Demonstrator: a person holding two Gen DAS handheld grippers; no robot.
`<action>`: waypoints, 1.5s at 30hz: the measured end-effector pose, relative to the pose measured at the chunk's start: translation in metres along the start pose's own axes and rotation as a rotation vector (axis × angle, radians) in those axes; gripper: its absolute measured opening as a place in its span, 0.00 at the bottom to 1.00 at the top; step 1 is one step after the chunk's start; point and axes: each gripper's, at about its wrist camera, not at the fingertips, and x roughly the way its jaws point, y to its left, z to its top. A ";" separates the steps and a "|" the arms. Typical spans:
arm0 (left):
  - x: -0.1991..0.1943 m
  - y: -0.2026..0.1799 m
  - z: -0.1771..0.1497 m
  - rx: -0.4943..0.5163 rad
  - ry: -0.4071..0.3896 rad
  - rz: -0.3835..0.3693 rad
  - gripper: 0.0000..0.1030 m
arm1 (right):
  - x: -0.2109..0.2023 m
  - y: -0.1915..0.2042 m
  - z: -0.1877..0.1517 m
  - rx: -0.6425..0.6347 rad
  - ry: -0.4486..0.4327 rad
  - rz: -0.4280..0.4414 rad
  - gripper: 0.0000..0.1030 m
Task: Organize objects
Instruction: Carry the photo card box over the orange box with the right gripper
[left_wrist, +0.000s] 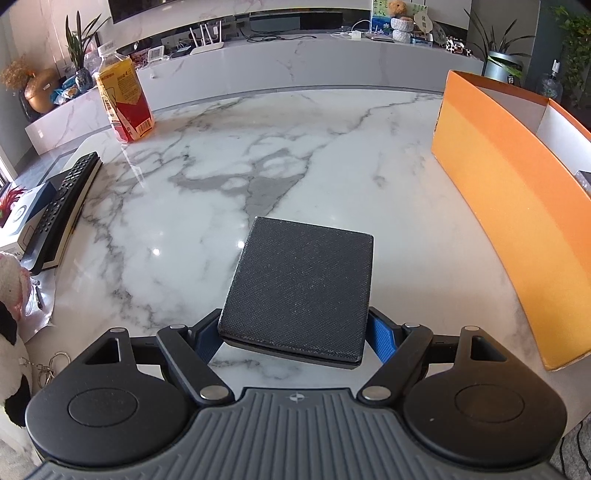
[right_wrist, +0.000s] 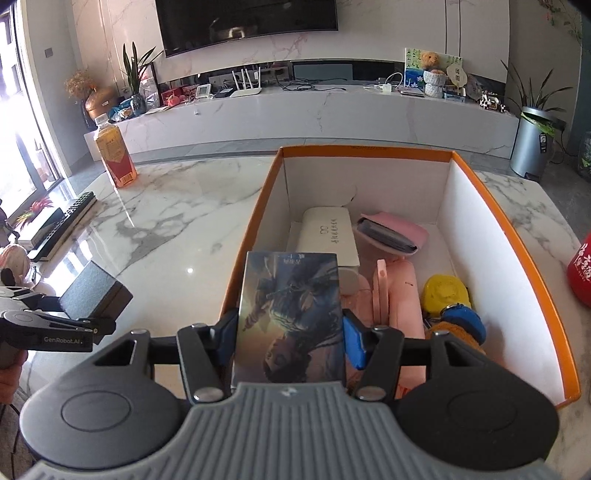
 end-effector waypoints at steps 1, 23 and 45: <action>0.000 0.000 0.000 0.001 0.001 0.001 0.90 | 0.001 0.003 -0.001 0.002 -0.003 0.008 0.57; -0.002 -0.002 -0.003 0.025 -0.013 -0.010 0.90 | 0.034 -0.078 0.065 -0.043 0.102 -0.238 0.57; -0.010 -0.003 -0.001 0.012 -0.017 -0.043 0.90 | 0.092 -0.078 0.079 -0.164 0.267 -0.403 0.57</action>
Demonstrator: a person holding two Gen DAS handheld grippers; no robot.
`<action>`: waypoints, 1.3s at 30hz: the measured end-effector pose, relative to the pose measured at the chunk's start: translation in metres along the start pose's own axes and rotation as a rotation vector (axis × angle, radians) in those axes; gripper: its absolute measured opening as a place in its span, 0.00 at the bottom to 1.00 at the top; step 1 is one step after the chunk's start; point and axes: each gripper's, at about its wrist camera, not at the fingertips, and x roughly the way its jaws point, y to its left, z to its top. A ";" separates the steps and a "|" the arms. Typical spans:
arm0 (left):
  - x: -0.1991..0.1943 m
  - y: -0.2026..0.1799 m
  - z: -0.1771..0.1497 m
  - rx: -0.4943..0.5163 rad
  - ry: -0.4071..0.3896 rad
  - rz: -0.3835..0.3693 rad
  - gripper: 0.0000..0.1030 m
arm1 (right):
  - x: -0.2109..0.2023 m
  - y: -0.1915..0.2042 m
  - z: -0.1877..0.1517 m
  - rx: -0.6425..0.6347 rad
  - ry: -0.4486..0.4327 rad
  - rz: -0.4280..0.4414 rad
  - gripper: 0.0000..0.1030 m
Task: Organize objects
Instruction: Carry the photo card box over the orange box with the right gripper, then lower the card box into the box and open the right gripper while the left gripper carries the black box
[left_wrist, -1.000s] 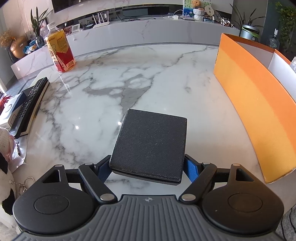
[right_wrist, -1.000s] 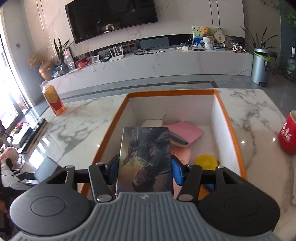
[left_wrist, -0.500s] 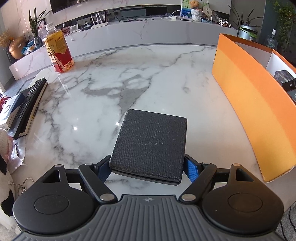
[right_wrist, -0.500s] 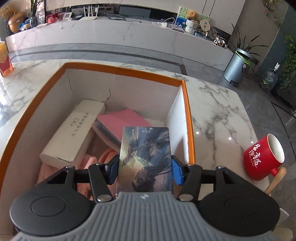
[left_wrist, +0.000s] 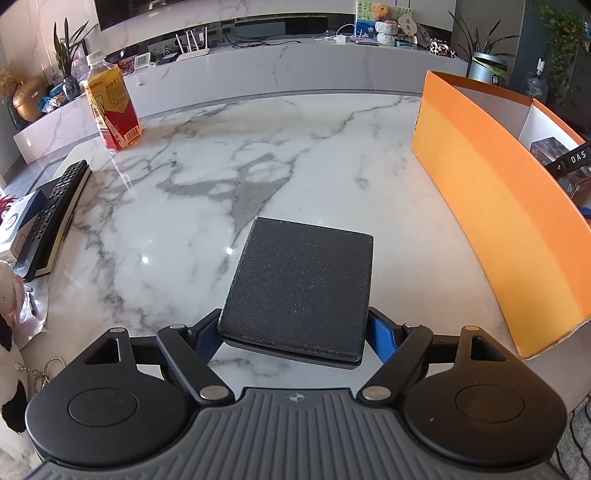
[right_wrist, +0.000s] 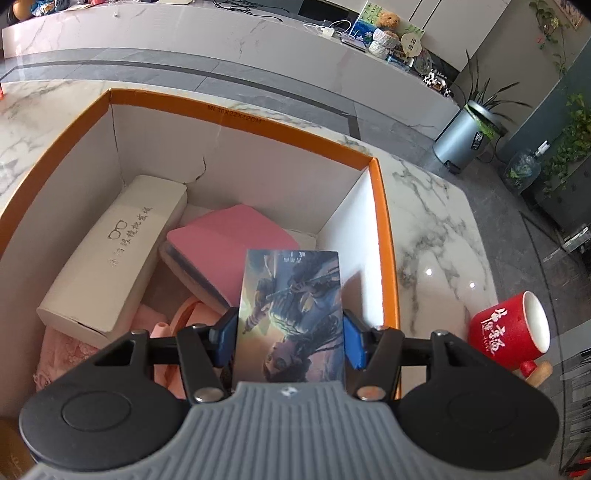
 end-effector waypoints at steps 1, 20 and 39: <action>-0.005 0.000 0.003 -0.014 -0.004 -0.002 0.90 | 0.000 0.001 -0.001 -0.004 -0.002 -0.005 0.57; -0.046 -0.141 0.120 -0.016 -0.126 -0.184 0.87 | -0.006 -0.009 -0.010 0.005 -0.076 0.082 0.57; -0.039 -0.185 0.128 0.117 -0.223 -0.081 0.87 | -0.010 -0.010 -0.013 -0.016 -0.099 0.141 0.72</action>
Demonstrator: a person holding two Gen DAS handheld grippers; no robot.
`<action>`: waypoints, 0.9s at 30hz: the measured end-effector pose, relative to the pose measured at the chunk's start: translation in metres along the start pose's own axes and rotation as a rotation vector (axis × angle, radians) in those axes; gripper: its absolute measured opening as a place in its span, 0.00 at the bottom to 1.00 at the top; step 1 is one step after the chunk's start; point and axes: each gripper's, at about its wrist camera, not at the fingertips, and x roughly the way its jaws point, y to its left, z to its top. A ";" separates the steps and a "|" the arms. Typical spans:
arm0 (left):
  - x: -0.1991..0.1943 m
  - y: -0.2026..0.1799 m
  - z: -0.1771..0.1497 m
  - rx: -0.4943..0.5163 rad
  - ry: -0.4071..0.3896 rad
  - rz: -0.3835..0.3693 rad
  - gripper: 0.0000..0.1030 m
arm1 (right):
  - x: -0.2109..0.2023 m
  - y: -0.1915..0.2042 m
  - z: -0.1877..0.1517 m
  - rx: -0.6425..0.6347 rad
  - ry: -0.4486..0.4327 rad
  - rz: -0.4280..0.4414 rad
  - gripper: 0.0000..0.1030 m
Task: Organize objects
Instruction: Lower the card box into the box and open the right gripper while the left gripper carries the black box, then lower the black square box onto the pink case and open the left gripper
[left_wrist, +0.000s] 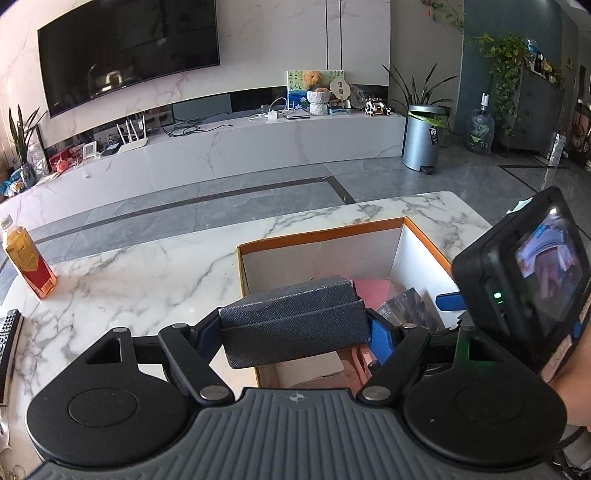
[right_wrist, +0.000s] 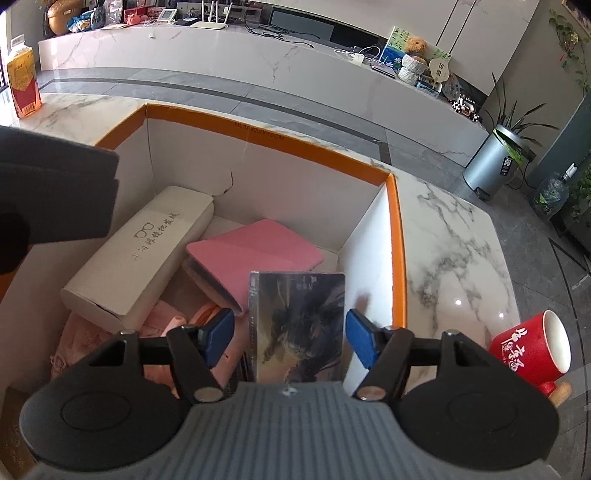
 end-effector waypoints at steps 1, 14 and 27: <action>0.002 -0.001 0.000 0.006 -0.006 0.005 0.87 | -0.004 -0.003 0.000 0.027 -0.008 0.036 0.79; 0.032 -0.019 0.013 0.046 -0.023 -0.017 0.87 | -0.051 -0.040 -0.003 0.070 -0.058 0.166 0.92; 0.093 -0.055 0.009 0.118 0.029 -0.010 0.87 | -0.041 -0.054 -0.008 0.032 -0.006 0.150 0.92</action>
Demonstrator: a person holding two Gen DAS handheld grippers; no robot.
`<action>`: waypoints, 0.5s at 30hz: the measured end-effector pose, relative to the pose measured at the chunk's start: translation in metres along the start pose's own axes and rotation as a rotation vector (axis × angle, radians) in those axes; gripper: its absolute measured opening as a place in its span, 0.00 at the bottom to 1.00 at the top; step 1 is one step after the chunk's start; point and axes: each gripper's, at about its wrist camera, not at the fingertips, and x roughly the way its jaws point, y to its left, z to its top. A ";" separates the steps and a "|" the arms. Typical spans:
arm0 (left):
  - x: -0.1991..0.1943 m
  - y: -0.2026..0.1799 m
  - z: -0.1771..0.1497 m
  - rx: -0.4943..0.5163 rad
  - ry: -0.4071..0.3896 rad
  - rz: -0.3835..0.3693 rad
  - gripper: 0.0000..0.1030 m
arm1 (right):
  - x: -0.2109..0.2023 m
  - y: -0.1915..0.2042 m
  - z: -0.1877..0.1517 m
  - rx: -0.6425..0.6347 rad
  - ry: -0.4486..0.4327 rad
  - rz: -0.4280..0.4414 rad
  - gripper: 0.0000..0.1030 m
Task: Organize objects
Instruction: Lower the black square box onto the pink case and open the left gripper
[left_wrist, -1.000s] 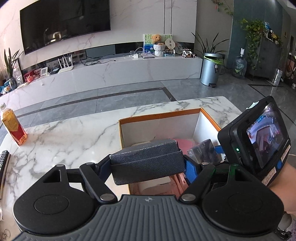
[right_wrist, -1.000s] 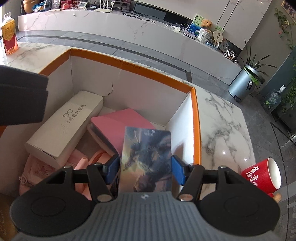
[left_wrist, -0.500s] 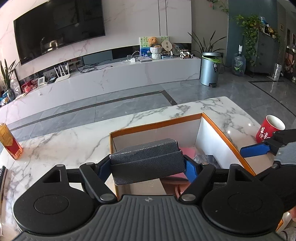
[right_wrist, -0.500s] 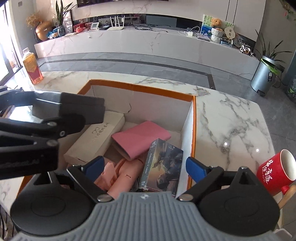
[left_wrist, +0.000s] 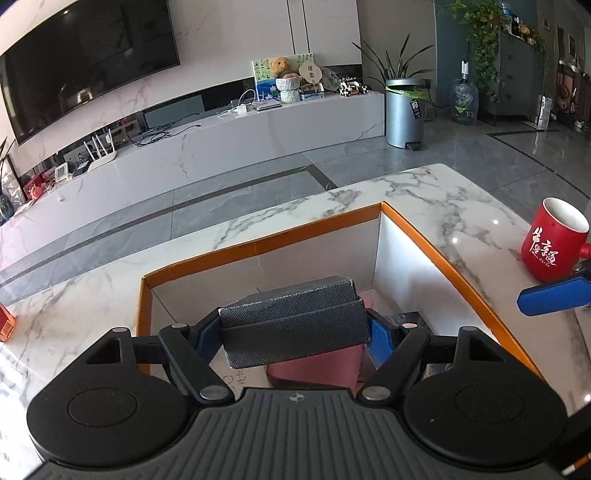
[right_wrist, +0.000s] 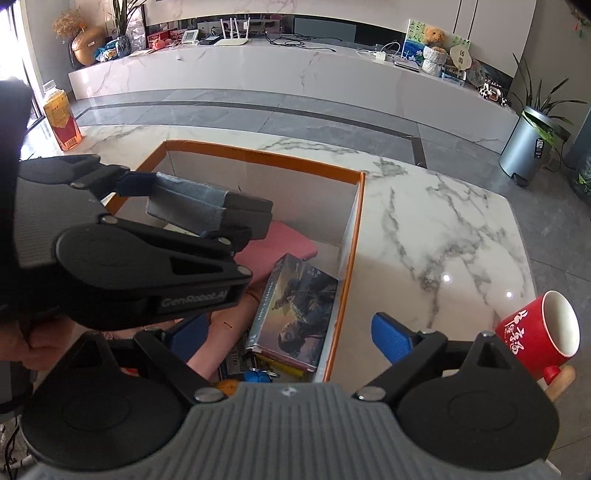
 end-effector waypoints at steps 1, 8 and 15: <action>0.004 -0.001 0.000 0.000 0.009 0.003 0.87 | 0.001 -0.001 -0.001 0.002 0.004 0.000 0.92; 0.027 0.005 -0.007 -0.058 0.091 0.018 0.88 | 0.007 -0.002 -0.005 -0.014 0.027 -0.016 0.93; 0.032 0.017 -0.016 -0.103 0.159 0.006 0.93 | 0.010 -0.003 -0.006 0.009 0.031 -0.014 0.93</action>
